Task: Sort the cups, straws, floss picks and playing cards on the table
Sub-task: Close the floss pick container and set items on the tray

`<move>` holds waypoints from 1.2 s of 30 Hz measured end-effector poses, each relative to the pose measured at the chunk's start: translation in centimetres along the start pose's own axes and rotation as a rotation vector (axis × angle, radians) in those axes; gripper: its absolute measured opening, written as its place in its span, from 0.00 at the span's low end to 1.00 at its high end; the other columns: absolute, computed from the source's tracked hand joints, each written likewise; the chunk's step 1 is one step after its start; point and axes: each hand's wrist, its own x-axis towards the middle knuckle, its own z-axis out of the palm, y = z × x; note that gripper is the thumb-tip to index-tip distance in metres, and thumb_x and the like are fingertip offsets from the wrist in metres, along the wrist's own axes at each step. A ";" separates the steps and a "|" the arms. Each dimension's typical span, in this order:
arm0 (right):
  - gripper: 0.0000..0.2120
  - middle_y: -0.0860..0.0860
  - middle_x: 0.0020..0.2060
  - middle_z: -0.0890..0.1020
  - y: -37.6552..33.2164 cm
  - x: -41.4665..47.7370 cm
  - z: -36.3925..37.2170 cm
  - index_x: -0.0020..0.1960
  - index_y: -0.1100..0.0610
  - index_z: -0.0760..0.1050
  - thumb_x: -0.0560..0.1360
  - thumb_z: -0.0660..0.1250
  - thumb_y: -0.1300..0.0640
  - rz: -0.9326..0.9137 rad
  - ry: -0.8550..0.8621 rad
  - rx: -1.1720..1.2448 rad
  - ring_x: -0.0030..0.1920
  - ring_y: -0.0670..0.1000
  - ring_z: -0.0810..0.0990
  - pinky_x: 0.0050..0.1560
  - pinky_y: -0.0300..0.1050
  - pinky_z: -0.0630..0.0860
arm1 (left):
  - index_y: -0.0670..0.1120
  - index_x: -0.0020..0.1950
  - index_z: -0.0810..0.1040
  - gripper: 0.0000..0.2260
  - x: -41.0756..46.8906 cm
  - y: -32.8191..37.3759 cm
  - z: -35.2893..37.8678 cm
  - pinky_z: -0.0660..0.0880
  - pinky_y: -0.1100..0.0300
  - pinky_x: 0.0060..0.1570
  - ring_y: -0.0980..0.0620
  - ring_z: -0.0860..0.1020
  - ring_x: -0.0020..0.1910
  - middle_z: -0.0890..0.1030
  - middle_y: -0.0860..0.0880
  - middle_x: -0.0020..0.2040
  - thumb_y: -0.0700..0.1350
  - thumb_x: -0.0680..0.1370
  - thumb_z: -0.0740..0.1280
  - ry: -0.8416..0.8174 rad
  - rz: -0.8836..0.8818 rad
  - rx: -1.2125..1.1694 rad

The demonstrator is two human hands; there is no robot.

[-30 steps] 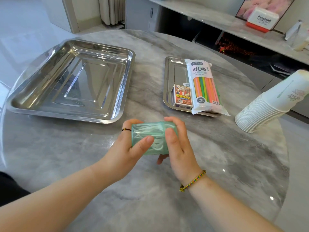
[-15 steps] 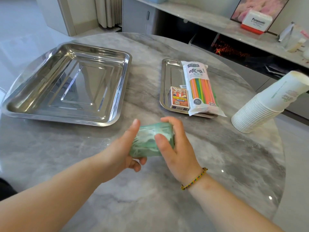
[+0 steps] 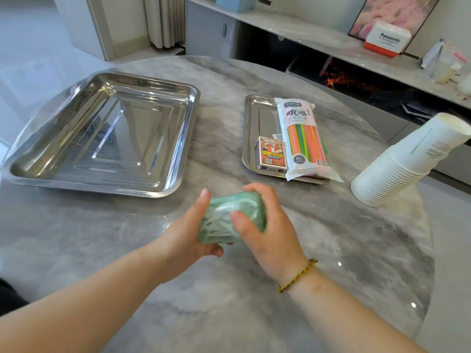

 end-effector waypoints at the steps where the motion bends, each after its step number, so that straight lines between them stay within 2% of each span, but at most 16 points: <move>1: 0.16 0.36 0.38 0.73 0.1 -0.1 0.0 0.44 0.34 0.63 0.58 0.54 0.32 -0.046 0.006 -0.055 0.38 0.35 0.73 0.39 0.29 0.69 | 0.42 0.48 0.75 0.22 0.1 -0.2 0.0 0.70 0.63 0.25 0.52 0.74 0.29 0.76 0.45 0.35 0.60 0.68 0.63 0.008 -0.009 -0.025; 3: 0.15 0.38 0.38 0.73 0.0 0.0 0.2 0.43 0.34 0.62 0.59 0.52 0.32 -0.028 0.010 -0.046 0.38 0.39 0.74 0.41 0.32 0.71 | 0.42 0.48 0.72 0.22 0.3 -0.7 -0.1 0.70 0.64 0.26 0.53 0.74 0.27 0.76 0.47 0.32 0.59 0.67 0.66 0.068 0.076 0.006; 5: 0.16 0.40 0.34 0.74 -0.1 0.2 0.5 0.42 0.37 0.65 0.59 0.54 0.32 0.083 -0.010 0.047 0.35 0.43 0.75 0.35 0.41 0.75 | 0.47 0.48 0.70 0.25 0.2 -1.3 -0.3 0.72 0.66 0.29 0.56 0.74 0.28 0.76 0.50 0.32 0.62 0.59 0.63 0.131 0.193 0.073; 8: 0.12 0.47 0.31 0.73 -0.5 0.4 0.4 0.43 0.47 0.66 0.70 0.60 0.39 0.278 -0.077 0.263 0.22 0.46 0.70 0.18 0.35 0.65 | 0.53 0.50 0.67 0.26 0.0 -1.9 -0.6 0.73 0.71 0.38 0.65 0.76 0.35 0.76 0.52 0.41 0.65 0.57 0.63 0.170 0.337 0.240; 10: 0.08 0.51 0.32 0.72 -0.5 0.5 0.0 0.44 0.49 0.66 0.77 0.58 0.46 0.346 -0.126 0.330 0.20 0.46 0.68 0.16 0.34 0.63 | 0.55 0.51 0.65 0.32 0.0 -2.2 -0.9 0.73 0.72 0.42 0.66 0.76 0.40 0.76 0.53 0.44 0.73 0.56 0.64 0.137 0.420 0.359; 12: 0.08 0.51 0.33 0.72 -0.3 0.7 -0.3 0.45 0.50 0.66 0.76 0.59 0.46 0.363 -0.141 0.345 0.20 0.46 0.68 0.17 0.34 0.63 | 0.56 0.53 0.64 0.36 0.3 -2.4 -1.1 0.72 0.72 0.44 0.65 0.76 0.42 0.76 0.54 0.45 0.78 0.55 0.60 0.124 0.441 0.453; 15: 0.13 0.49 0.35 0.74 0.0 1.3 -1.2 0.44 0.49 0.65 0.70 0.66 0.42 0.352 -0.064 0.297 0.19 0.41 0.70 0.17 0.33 0.62 | 0.58 0.56 0.66 0.36 0.9 -1.7 -1.7 0.71 0.71 0.50 0.65 0.75 0.48 0.76 0.53 0.51 0.79 0.57 0.57 0.043 0.435 0.506; 17: 0.11 0.50 0.38 0.75 0.2 1.9 -2.2 0.44 0.49 0.64 0.73 0.67 0.48 0.346 0.010 0.259 0.19 0.39 0.71 0.16 0.32 0.62 | 0.57 0.56 0.69 0.31 1.6 -0.7 -2.1 0.67 0.72 0.57 0.66 0.73 0.54 0.74 0.54 0.55 0.76 0.63 0.55 0.071 0.483 0.580; 19: 0.10 0.51 0.42 0.75 0.6 2.5 -3.5 0.43 0.49 0.64 0.73 0.66 0.51 0.329 0.068 0.223 0.22 0.40 0.73 0.16 0.31 0.61 | 0.53 0.55 0.71 0.24 2.5 0.4 -2.7 0.60 0.82 0.54 0.71 0.69 0.55 0.72 0.59 0.55 0.68 0.69 0.55 0.174 0.542 0.722; 21: 0.10 0.49 0.43 0.76 1.2 3.3 -4.5 0.42 0.47 0.65 0.72 0.68 0.51 0.275 0.109 0.145 0.26 0.40 0.74 0.18 0.30 0.63 | 0.48 0.61 0.72 0.19 4.1 1.1 -3.2 0.57 0.85 0.49 0.62 0.68 0.59 0.70 0.58 0.57 0.57 0.75 0.58 0.255 0.538 0.911; 23: 0.12 0.45 0.43 0.75 1.3 4.1 -5.3 0.43 0.45 0.66 0.68 0.71 0.46 0.221 0.141 0.088 0.35 0.43 0.77 0.26 0.32 0.70 | 0.46 0.65 0.70 0.16 5.7 1.4 -3.0 0.57 0.80 0.53 0.55 0.67 0.65 0.68 0.54 0.64 0.48 0.78 0.60 0.257 0.528 1.098; 26: 0.18 0.42 0.46 0.73 1.1 6.9 -6.3 0.50 0.44 0.68 0.64 0.71 0.44 0.177 0.207 -0.007 0.51 0.50 0.75 0.53 0.49 0.76 | 0.47 0.70 0.65 0.18 8.9 1.8 -1.9 0.55 0.68 0.62 0.53 0.62 0.70 0.62 0.52 0.71 0.48 0.80 0.57 0.260 0.527 1.255; 28: 0.22 0.45 0.50 0.72 0.6 9.5 -7.1 0.60 0.49 0.68 0.69 0.71 0.49 0.145 0.245 -0.094 0.48 0.48 0.75 0.54 0.43 0.76 | 0.47 0.72 0.62 0.20 11.1 2.0 -1.9 0.52 0.65 0.65 0.51 0.59 0.71 0.60 0.50 0.73 0.50 0.80 0.54 0.282 0.476 1.377; 31: 0.26 0.49 0.55 0.71 0.2 14.7 -8.2 0.64 0.53 0.63 0.71 0.68 0.48 0.113 0.300 -0.222 0.52 0.51 0.74 0.54 0.45 0.74 | 0.42 0.64 0.73 0.27 13.0 1.7 -2.8 0.65 0.55 0.63 0.46 0.71 0.65 0.73 0.44 0.64 0.55 0.73 0.51 0.335 0.407 1.516; 33: 0.25 0.48 0.52 0.70 0.3 18.3 -8.8 0.64 0.54 0.63 0.72 0.67 0.47 0.108 0.304 -0.317 0.51 0.51 0.72 0.52 0.44 0.70 | 0.41 0.47 0.82 0.23 14.0 1.0 -3.3 0.76 0.53 0.48 0.44 0.82 0.48 0.82 0.43 0.48 0.53 0.69 0.54 0.353 0.500 1.578; 36: 0.25 0.51 0.60 0.71 0.9 23.4 -8.8 0.65 0.54 0.62 0.73 0.66 0.47 0.127 0.286 -0.388 0.52 0.53 0.73 0.50 0.44 0.69 | 0.43 0.41 0.83 0.19 14.2 0.7 -3.6 0.66 0.56 0.49 0.45 0.83 0.43 0.83 0.44 0.43 0.51 0.68 0.55 0.382 0.521 1.603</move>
